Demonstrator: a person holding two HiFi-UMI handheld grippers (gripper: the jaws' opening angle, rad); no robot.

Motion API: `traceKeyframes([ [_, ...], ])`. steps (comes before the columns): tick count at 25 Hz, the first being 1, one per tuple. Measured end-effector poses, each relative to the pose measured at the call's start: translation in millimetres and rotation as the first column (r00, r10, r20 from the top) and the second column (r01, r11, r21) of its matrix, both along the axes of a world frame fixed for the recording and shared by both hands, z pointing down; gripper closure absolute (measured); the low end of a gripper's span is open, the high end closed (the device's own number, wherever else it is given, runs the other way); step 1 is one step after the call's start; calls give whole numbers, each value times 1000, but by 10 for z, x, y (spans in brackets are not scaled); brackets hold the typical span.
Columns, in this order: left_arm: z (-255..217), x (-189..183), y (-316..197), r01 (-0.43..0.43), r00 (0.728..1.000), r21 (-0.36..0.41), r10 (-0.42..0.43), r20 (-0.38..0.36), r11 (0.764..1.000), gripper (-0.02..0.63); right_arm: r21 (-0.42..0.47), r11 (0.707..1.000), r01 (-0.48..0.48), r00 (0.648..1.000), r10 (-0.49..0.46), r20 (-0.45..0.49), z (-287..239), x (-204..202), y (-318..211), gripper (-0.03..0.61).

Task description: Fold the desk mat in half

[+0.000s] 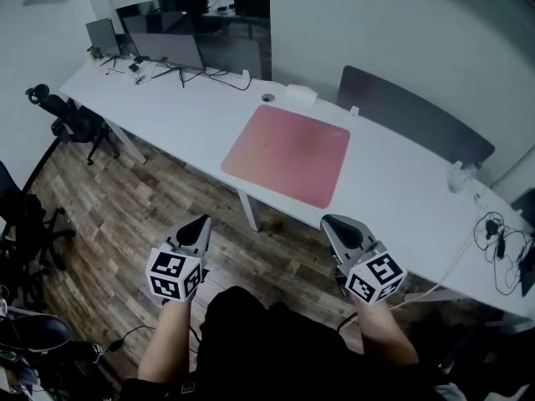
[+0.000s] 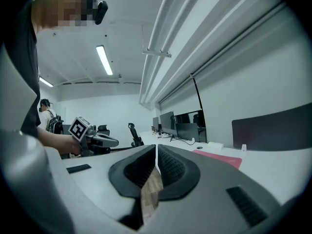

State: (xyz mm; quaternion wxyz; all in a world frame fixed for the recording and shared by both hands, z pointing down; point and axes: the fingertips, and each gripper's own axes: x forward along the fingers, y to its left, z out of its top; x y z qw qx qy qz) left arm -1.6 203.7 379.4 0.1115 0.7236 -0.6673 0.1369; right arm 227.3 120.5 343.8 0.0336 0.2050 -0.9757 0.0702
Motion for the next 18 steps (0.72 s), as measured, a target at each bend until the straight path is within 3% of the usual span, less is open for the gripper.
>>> traceKeyframes([
  [9,125,-119,-423,-87,996,16,86,22,996,609,22,1000,9,995,-7,-101,185,-319,-245,563],
  [18,271,-889,-1239,-121,993,8,121,6,993,609,-25,998,-60,995,58,-80,238,-1102,-1010,563],
])
